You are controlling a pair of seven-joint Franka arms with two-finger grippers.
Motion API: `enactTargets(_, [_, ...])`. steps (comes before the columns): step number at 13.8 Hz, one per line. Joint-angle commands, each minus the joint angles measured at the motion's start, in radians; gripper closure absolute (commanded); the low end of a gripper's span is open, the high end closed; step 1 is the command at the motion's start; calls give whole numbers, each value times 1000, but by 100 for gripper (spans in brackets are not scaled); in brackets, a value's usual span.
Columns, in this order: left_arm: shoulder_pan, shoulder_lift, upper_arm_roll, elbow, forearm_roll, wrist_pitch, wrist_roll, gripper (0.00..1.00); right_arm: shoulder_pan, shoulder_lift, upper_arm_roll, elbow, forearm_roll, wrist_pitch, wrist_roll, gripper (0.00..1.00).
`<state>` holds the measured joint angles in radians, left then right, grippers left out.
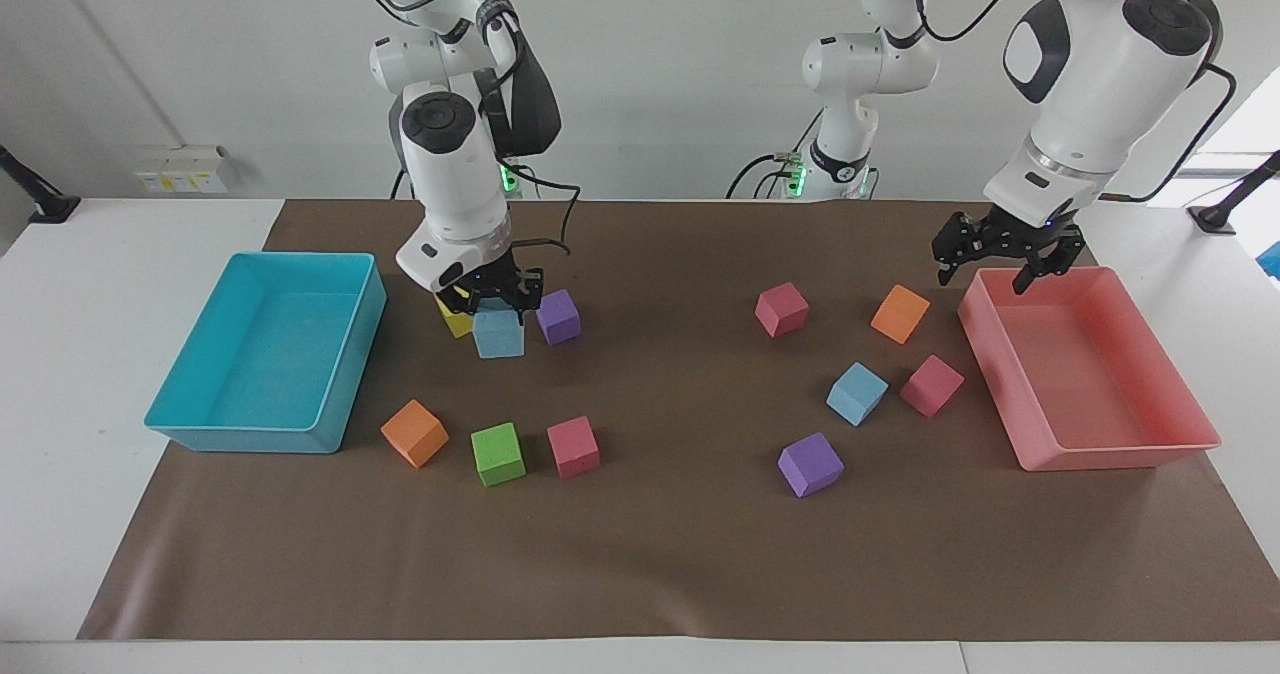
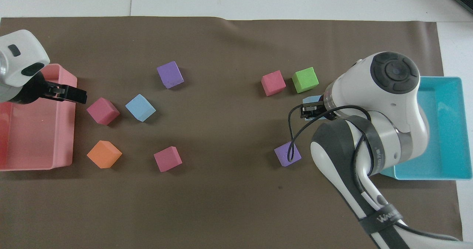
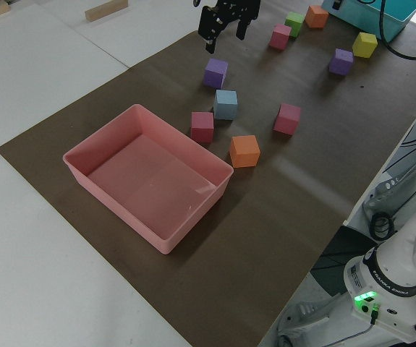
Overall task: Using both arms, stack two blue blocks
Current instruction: 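Lift the blue cube with the right gripper toward the table center, then lower the blue cube with the right gripper while the left gripper grasps another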
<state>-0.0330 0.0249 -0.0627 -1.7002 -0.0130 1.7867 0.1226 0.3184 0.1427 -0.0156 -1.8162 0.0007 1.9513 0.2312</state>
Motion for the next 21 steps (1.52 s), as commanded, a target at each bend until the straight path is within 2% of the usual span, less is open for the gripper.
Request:
enactTargets(1, [10,-20,0,-55,-8,63,14,0,37,58,6,101,10,-57,26,100])
enactTargets(2, [10,-22,0,-58,-10,63,15,0,45,75,9,129,16,-77,55,100])
enactTargets(4, [12,-23,0,-59,-10,63,15,0,135,161,9,217,13,-118,141,100])
enactTargets(9, [-4,-14,0,-93,-10,86,11,0,264,360,9,360,15,-71,357,100])
enactTargets(12, [-36,16,0,-125,-8,164,-20,0,295,376,13,345,68,9,385,100])
enactTargets(14, [-73,50,0,-144,-8,215,-125,0,317,382,13,310,71,67,384,100])
enactTargets(18, [-126,200,0,-159,2,373,-412,0,318,377,16,232,84,101,292,100])
enactTargets(21, [-134,211,1,-173,4,376,-462,0,320,374,14,222,120,106,306,100])
